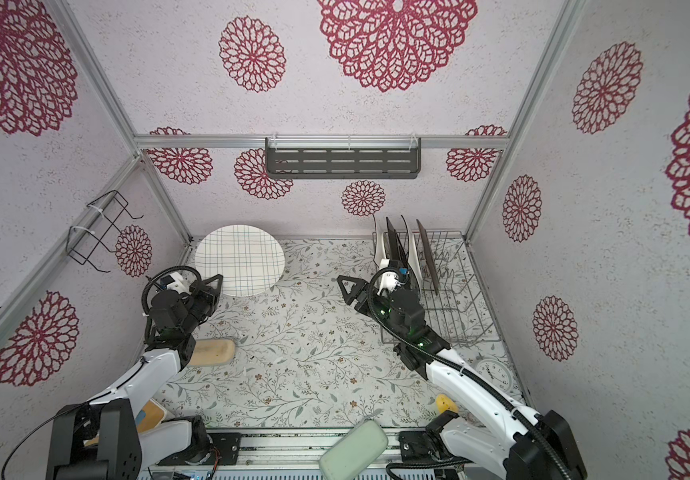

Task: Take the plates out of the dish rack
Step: 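Open the right gripper and pull the plate back with the left gripper, then hold the plate with the left gripper while the right gripper moves toward the rack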

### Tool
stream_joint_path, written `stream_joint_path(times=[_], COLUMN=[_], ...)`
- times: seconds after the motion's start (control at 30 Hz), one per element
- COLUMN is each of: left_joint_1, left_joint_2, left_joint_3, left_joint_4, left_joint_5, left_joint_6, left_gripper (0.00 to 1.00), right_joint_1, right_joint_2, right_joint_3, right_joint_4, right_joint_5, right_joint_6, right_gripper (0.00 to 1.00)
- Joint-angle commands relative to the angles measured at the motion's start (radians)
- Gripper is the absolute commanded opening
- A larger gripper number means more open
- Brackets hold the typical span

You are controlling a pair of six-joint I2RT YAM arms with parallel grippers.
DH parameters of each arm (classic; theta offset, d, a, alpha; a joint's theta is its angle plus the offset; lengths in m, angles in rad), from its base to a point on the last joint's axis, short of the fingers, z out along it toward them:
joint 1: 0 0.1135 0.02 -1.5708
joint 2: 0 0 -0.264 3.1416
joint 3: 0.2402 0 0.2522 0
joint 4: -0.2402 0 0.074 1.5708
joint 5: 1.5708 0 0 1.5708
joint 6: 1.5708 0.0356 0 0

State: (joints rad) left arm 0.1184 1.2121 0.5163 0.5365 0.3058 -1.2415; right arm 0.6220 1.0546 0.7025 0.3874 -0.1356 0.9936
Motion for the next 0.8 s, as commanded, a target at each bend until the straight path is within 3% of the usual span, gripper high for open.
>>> stream_joint_path(times=[0.0, 0.33, 0.77], left_joint_1=[0.053, 0.158, 0.21], left_joint_2=[0.024, 0.181, 0.31], left_joint_3=[0.01, 0.041, 0.089], left_joint_4=[0.088, 0.133, 0.141], left_joint_5=[0.047, 0.128, 0.135], left_joint_6=[0.007, -0.005, -0.004], left_gripper=[0.0, 0.0, 0.0], right_joint_1=[0.026, 0.091, 0.145], right_joint_2=[0.003, 0.097, 0.244], right_joint_3=[0.005, 0.058, 0.159], right_joint_4=[-0.026, -0.097, -0.149], right_joint_5=[0.012, 0.05, 0.078], right_joint_6=[-0.07, -0.151, -0.202], right_gripper=[0.82, 0.84, 0.84])
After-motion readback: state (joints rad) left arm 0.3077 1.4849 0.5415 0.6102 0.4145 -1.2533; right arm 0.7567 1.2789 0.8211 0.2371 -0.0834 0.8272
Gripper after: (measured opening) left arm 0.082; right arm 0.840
